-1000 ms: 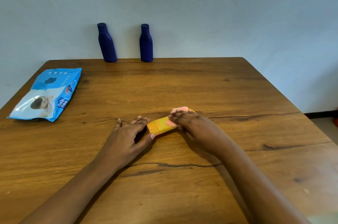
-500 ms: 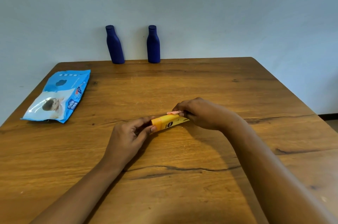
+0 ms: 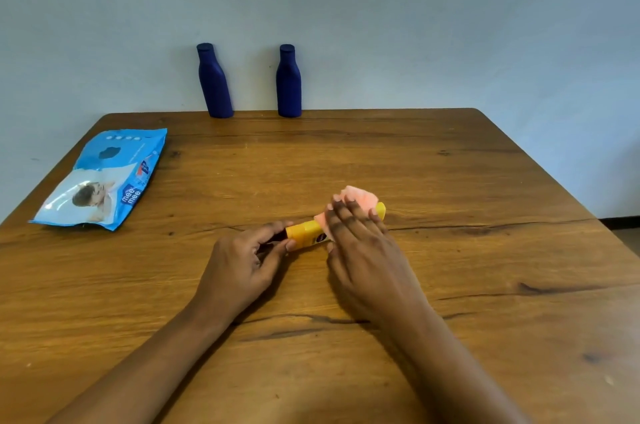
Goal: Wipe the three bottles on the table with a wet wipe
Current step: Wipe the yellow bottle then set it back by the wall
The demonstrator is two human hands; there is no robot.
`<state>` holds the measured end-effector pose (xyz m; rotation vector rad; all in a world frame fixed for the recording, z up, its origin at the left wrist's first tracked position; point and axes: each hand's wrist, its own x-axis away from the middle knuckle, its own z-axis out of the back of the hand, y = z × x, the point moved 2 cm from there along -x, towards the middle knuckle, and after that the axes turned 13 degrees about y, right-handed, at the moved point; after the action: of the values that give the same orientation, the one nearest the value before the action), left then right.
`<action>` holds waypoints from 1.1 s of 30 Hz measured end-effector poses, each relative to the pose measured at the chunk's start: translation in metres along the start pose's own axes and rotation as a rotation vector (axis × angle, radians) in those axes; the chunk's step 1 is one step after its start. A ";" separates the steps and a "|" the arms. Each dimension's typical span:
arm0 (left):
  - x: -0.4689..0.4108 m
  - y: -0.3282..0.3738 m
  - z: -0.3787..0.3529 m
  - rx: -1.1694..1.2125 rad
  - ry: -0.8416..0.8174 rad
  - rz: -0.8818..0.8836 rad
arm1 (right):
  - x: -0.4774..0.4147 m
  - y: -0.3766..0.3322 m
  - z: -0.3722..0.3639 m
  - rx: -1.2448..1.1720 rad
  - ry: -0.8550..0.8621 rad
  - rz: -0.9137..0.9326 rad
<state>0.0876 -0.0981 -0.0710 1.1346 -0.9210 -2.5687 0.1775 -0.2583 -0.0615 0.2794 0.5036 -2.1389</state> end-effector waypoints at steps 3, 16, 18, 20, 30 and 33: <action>0.000 -0.001 0.000 0.016 0.003 0.012 | 0.002 -0.024 -0.001 -0.062 0.000 0.002; 0.000 -0.003 0.000 0.020 0.009 0.024 | 0.004 -0.036 -0.009 -0.121 0.006 -0.027; 0.000 -0.003 0.001 0.030 0.011 0.031 | 0.010 -0.050 -0.015 -0.141 -0.045 0.027; 0.000 -0.003 0.001 0.020 0.016 0.014 | 0.007 -0.027 -0.013 -0.108 -0.001 -0.027; -0.002 -0.003 0.002 0.055 0.039 0.034 | 0.005 -0.048 -0.011 -0.197 -0.008 0.045; -0.004 0.002 0.002 0.034 0.042 -0.018 | -0.004 -0.030 -0.002 -0.358 -0.004 0.036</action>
<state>0.0886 -0.0974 -0.0662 1.2071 -0.9531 -2.5421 0.1552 -0.2387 -0.0540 0.0814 0.8578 -1.9700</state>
